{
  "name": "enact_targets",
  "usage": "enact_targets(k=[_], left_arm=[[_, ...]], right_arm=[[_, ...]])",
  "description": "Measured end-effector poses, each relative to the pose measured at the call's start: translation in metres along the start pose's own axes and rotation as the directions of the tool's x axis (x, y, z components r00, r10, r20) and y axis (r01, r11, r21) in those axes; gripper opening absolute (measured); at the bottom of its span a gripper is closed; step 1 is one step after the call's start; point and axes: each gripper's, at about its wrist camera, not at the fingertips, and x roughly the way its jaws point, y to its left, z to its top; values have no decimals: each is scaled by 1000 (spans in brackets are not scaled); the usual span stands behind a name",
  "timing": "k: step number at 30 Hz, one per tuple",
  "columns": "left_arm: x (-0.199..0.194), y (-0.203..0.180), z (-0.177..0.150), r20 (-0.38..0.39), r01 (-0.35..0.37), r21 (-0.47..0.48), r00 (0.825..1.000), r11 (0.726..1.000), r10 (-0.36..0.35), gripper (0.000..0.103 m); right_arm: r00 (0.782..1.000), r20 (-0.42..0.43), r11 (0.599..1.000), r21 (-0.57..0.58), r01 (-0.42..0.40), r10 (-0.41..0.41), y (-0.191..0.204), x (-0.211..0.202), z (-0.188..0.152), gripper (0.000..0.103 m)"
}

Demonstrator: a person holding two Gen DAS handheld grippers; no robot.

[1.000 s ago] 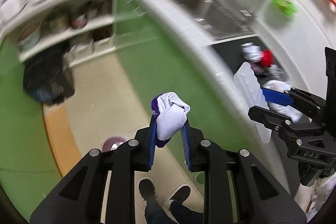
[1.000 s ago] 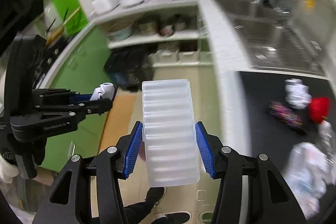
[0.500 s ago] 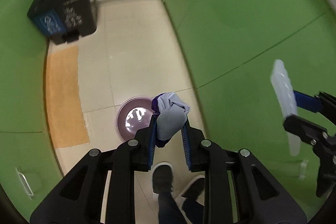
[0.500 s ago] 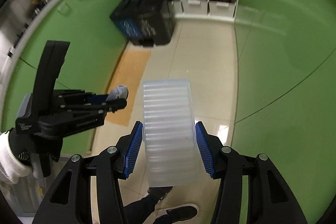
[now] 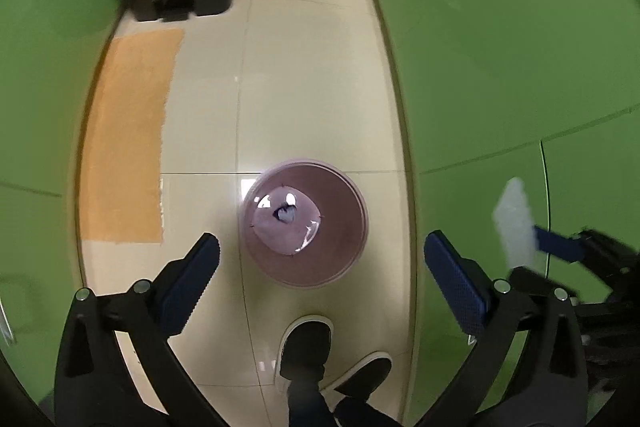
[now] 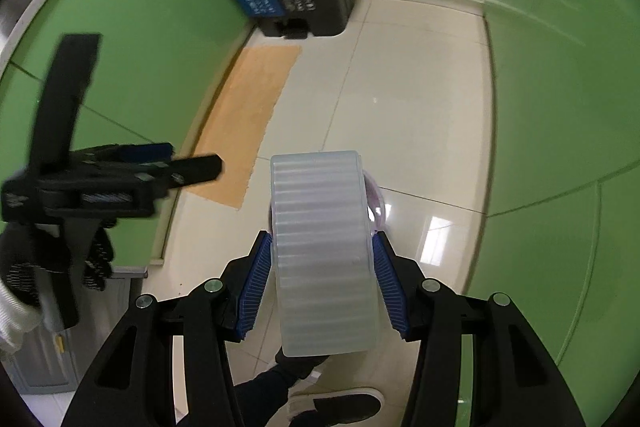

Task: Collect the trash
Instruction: 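Carry both items down over the pink bin and open both tools, then raise both tools back up to the counter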

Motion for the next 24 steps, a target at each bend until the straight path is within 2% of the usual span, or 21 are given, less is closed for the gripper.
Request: enact_targets(k=[9, 10, 11, 12, 14, 18, 24], left_arm=[[-55, 37, 0, 123, -9, -47, 992, 999, 15, 100], [-60, 42, -2, 133, -7, -54, 991, 999, 14, 100], [-64, 44, -3, 138, -5, -60, 990, 998, 13, 100], [-66, 46, -4, 141, -3, -66, 990, 998, 12, 100], [-73, 48, -6, 142, 0, -78, 990, 997, 12, 100], [-89, 43, -10, 139, -3, -84, 990, 996, 15, 100], [-138, 9, -9, 139, 15, -44, 990, 999, -9, 100]], right_arm=[[999, -36, 998, -58, -17, 15, 29, 53, 22, 52], [999, -38, 998, -61, -14, 12, 31, 55, 21, 64], [1000, -30, 998, -62, -6, 5, 33, 57, 22, 84], [1000, -15, 998, -60, -2, 1, 34, 54, 20, 91], [1000, -8, 999, -53, 5, -5, 35, 50, 20, 93], [1000, -20, 999, -29, 23, -24, 35, 28, 19, 94], [998, 27, 998, 29, 52, -52, 36, -45, 19, 94]])
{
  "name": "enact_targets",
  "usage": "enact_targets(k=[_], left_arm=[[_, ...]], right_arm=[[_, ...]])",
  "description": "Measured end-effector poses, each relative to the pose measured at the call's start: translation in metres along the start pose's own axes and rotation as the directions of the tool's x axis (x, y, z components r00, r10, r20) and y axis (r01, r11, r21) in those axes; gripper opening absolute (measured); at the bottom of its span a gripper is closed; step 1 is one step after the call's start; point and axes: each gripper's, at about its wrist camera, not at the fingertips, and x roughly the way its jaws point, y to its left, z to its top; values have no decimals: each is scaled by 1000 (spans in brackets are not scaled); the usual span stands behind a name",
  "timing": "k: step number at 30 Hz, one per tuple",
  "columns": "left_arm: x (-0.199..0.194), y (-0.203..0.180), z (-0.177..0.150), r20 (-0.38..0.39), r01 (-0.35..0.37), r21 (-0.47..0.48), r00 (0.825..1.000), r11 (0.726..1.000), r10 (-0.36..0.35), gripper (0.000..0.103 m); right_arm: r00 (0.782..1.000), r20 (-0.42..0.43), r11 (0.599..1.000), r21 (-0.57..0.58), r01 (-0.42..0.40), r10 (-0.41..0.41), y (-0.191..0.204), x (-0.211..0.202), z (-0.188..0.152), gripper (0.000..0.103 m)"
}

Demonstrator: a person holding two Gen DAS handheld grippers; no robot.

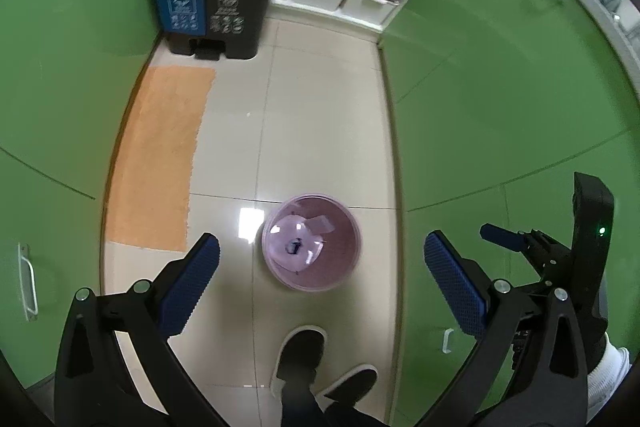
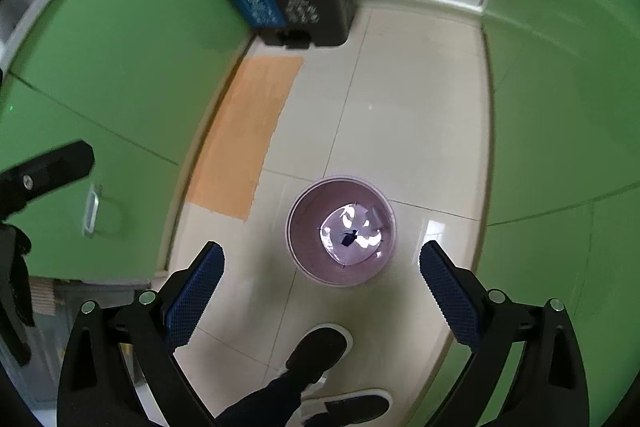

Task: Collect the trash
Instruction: 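Raise both tools back up to the counter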

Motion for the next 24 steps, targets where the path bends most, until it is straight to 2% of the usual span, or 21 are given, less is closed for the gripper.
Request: enact_targets(k=[1, 7, 14, 19, 21, 24], left_arm=[[-12, -10, 2, 1, 9, 14, 1000, 1000, -9, 100], [-92, -79, 15, 6, 44, 126, 999, 991, -45, 100], [-181, -177, 32, 10, 102, 292, 994, 951, -110, 100], [-223, -246, 38, 3, 153, 418, 986, 895, -169, 100], [-235, -272, 37, 1, 171, 474, 981, 864, -195, 100], [-250, -320, 33, -18, 213, 564, 969, 798, -247, 100]], right_arm=[[1000, 7, 1000, 8, 4, -4, 0, -11, 1, 94], [996, 82, 995, 93, 32, -39, -7, -139, -6, 95], [975, 199, 976, 210, 58, -100, -22, -279, -31, 96], [948, 268, 947, 310, 86, -174, -39, -359, -61, 97], [932, 290, 925, 366, 101, -217, -49, -388, -78, 97], [898, 320, 879, 457, 133, -302, -65, -428, -104, 97]])
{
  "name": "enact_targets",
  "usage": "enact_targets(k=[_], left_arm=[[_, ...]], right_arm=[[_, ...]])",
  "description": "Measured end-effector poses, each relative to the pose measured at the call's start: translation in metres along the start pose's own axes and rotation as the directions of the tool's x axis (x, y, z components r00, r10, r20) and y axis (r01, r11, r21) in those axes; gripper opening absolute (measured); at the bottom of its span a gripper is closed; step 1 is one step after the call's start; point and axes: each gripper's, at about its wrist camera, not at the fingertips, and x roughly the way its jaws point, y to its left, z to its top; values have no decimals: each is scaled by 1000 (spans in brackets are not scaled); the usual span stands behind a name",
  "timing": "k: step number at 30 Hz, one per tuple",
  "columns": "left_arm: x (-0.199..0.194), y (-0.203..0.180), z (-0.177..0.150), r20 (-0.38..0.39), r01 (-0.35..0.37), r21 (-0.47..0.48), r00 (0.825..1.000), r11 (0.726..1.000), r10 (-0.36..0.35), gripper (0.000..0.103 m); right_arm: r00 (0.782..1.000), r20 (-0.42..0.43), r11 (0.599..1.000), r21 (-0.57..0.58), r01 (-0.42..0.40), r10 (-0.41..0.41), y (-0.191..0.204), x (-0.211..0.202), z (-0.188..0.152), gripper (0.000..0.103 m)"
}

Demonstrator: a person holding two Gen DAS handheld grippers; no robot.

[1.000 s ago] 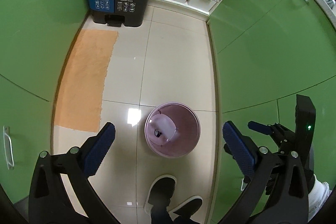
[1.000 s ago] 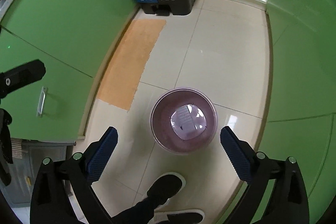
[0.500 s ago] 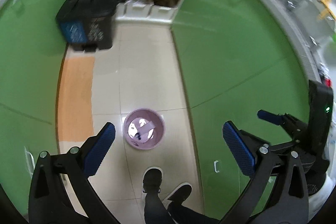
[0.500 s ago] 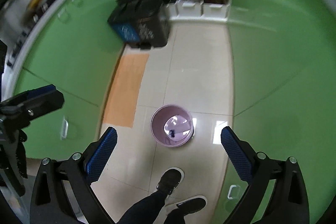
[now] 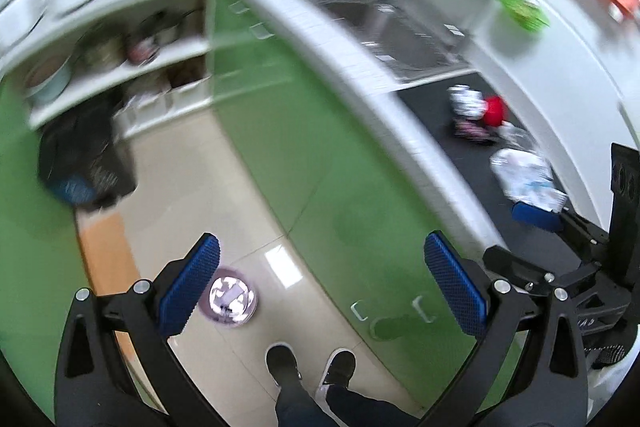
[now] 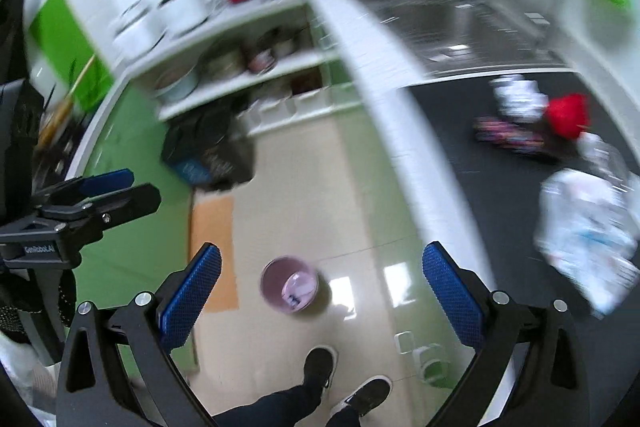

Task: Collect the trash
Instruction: 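Raise both tools back up to the counter, then grasp the white plastic bag with the left tool while the right tool grasps the white tray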

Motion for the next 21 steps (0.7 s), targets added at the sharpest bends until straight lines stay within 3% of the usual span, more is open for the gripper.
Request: enact_targets(k=[6, 11, 15, 21], left_arm=[[13, -76, 29, -29, 112, 162, 994, 980, -109, 100], [30, -140, 45, -59, 190, 271, 982, 944, -181, 100], [46, -183, 54, -80, 223, 321, 975, 921, -208, 100], [88, -236, 62, -133, 246, 338, 968, 908, -213, 100]], right_arm=[[986, 84, 976, 178, 126, -143, -69, -60, -17, 97], [964, 108, 937, 281, 207, -245, -119, -98, -33, 97], [949, 116, 912, 335, 239, -291, -160, -117, -41, 97], [943, 123, 896, 371, 245, -309, -210, -130, -48, 97]])
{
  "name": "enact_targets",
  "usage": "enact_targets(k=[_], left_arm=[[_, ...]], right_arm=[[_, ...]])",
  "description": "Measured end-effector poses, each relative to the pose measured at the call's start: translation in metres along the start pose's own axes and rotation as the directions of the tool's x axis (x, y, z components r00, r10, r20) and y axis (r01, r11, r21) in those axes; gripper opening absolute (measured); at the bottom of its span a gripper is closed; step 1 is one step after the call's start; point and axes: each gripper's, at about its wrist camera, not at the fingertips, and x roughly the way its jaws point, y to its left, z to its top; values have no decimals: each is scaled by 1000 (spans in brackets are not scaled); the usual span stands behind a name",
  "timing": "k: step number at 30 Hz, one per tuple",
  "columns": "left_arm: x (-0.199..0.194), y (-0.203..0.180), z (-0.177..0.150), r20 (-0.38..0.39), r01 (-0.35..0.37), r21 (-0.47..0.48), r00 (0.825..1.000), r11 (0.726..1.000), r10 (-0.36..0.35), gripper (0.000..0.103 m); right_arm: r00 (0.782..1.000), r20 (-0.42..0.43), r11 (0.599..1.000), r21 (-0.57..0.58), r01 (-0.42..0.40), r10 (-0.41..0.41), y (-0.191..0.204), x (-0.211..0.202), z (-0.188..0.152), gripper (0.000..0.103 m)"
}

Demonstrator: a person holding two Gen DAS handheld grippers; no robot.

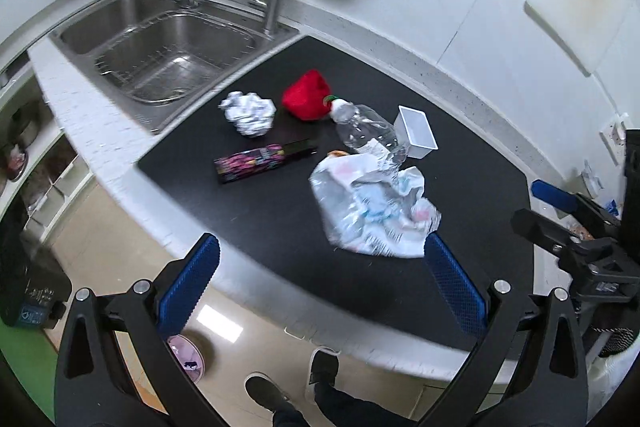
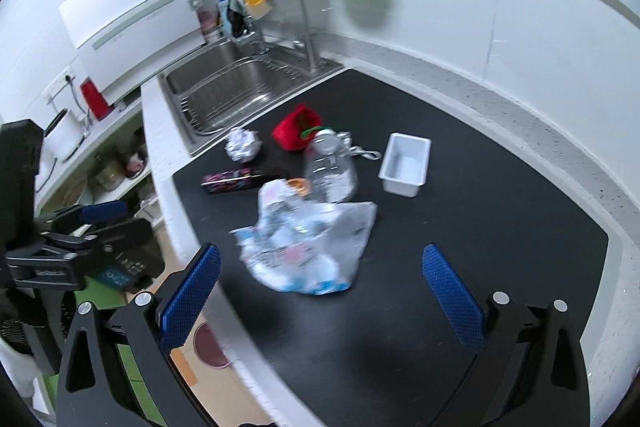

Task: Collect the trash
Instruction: 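Grasp the white plastic bag with the left tool while the right tool grasps the white tray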

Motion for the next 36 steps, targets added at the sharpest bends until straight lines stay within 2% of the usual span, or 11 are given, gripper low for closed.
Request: enact_targets(k=[7, 12, 19, 23, 25, 28, 30, 31, 32, 36], left_arm=[[70, -19, 23, -72, -33, -17, 997, 999, 32, 100], [112, -20, 25, -142, -63, -35, 988, 997, 57, 100], [139, -15, 14, -205, -86, -84, 977, 993, 67, 99], [147, -15, 10, -222, -95, -86, 972, 992, 74, 65], [146, -15, 11, -222, -90, -87, 973, 992, 68, 56], [145, -13, 9, -225, -72, -97, 973, 993, 49, 38], [142, -14, 9, -221, -63, -99, 975, 993, 40, 30], [139, -14, 9, -217, -60, -99, 975, 993, 37, 21], [136, -13, 10, -214, -58, -100, 976, 993, 36, 17], [123, -15, 15, -194, -41, -99, 981, 994, 21, 13]], right_arm=[[999, -36, 1000, 5, -18, 18, -39, 18, 8, 97], [997, -67, 999, 1, -35, 35, -56, 34, 9, 97], [993, -100, 998, 3, -65, 65, -71, 55, 11, 97], [990, -113, 997, -7, -83, 81, -72, 63, 13, 97], [990, -116, 996, -11, -88, 87, -72, 66, 14, 97], [989, -118, 996, -18, -93, 90, -72, 68, 16, 97], [989, -117, 995, -20, -94, 91, -72, 69, 17, 97], [989, -116, 995, -20, -94, 91, -72, 70, 18, 97], [989, -116, 995, -19, -94, 91, -72, 70, 19, 97], [991, -108, 996, -16, -86, 84, -74, 73, 24, 97]])
